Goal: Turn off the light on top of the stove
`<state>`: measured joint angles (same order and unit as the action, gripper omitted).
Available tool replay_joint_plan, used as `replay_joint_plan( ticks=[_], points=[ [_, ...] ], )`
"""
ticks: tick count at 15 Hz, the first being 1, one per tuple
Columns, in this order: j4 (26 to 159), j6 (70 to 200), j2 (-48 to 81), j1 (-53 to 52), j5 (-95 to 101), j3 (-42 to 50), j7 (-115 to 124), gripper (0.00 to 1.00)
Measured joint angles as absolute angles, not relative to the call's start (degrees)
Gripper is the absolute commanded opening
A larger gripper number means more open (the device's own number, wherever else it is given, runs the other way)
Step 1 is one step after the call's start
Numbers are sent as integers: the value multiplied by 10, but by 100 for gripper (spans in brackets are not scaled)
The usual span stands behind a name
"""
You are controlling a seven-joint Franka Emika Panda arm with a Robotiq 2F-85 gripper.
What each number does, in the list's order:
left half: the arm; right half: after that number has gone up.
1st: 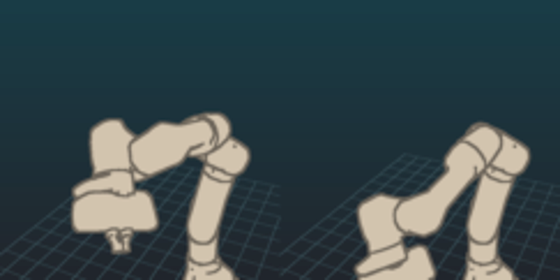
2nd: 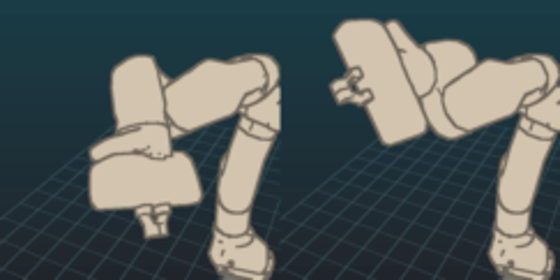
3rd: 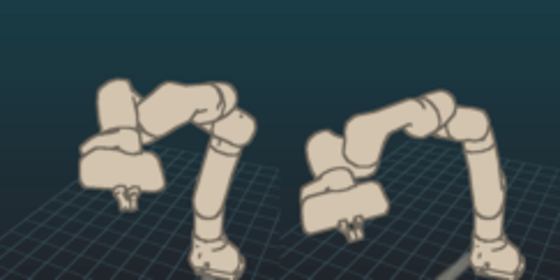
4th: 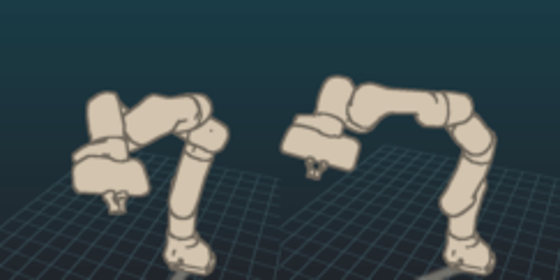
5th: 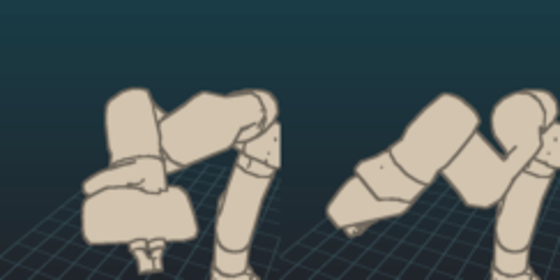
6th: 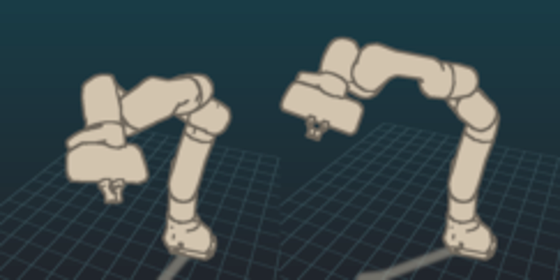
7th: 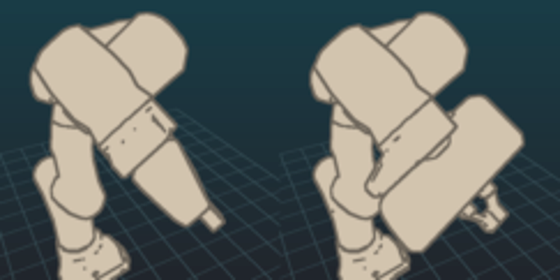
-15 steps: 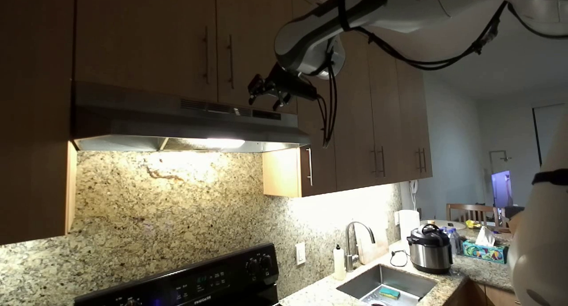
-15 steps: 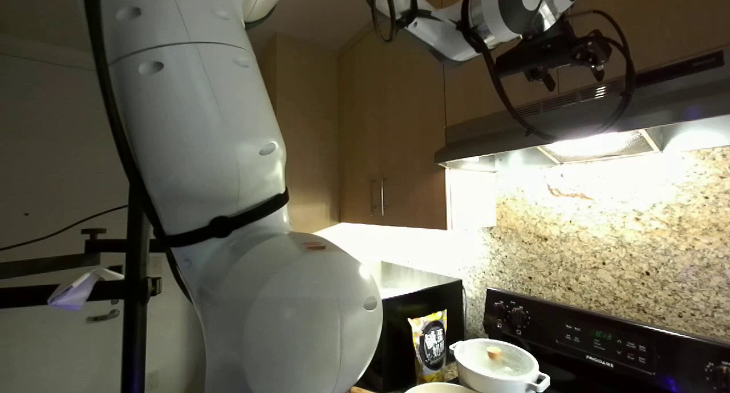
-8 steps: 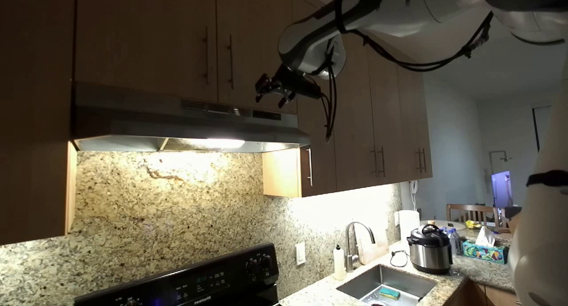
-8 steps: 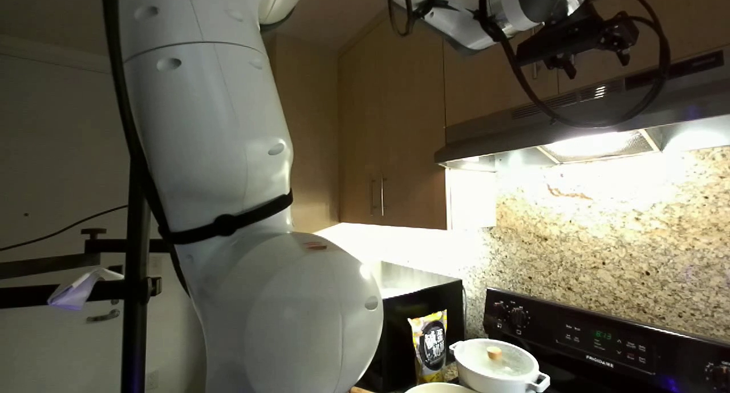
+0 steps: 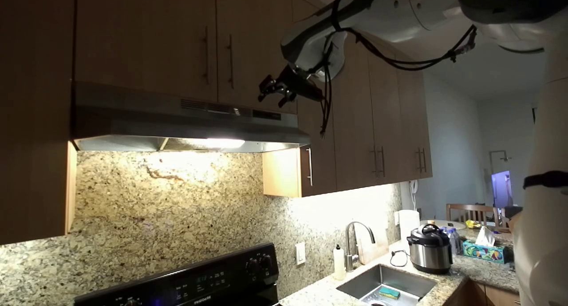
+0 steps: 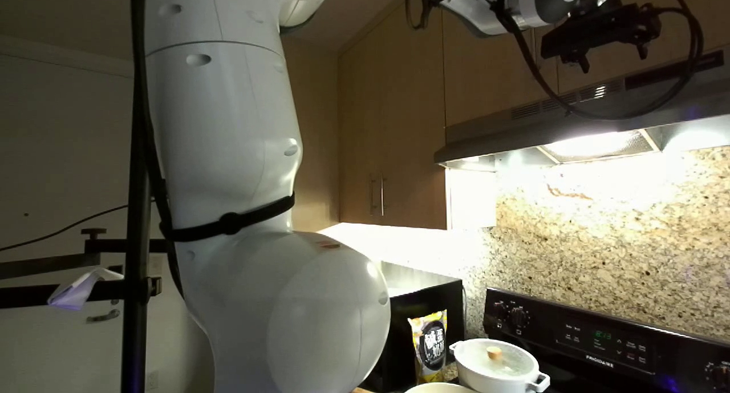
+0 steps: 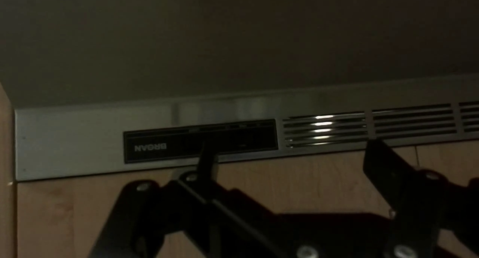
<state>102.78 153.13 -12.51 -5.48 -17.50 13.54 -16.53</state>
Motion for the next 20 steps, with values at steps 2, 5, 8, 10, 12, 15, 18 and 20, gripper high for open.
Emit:
replay_joint_plan(
  ticks=[2, 5, 8, 10, 12, 15, 18, 20],
  points=[
    [1017, 1522, -117, -66, -203, 152, -202, 100],
    [997, 1484, -108, -87, -265, 175, -264, 100],
    [975, 1425, -100, -94, -326, 183, -320, 100],
    [964, 1397, -92, -86, -338, 180, -334, 100],
    [954, 1383, -81, -73, -338, 174, -334, 100],
    [938, 1376, -64, -49, -340, 169, -334, 100],
    [918, 1376, -47, -30, -349, 162, -334, 100],
    [903, 1375, -36, -19, -360, 156, -335, 100]
  ],
)
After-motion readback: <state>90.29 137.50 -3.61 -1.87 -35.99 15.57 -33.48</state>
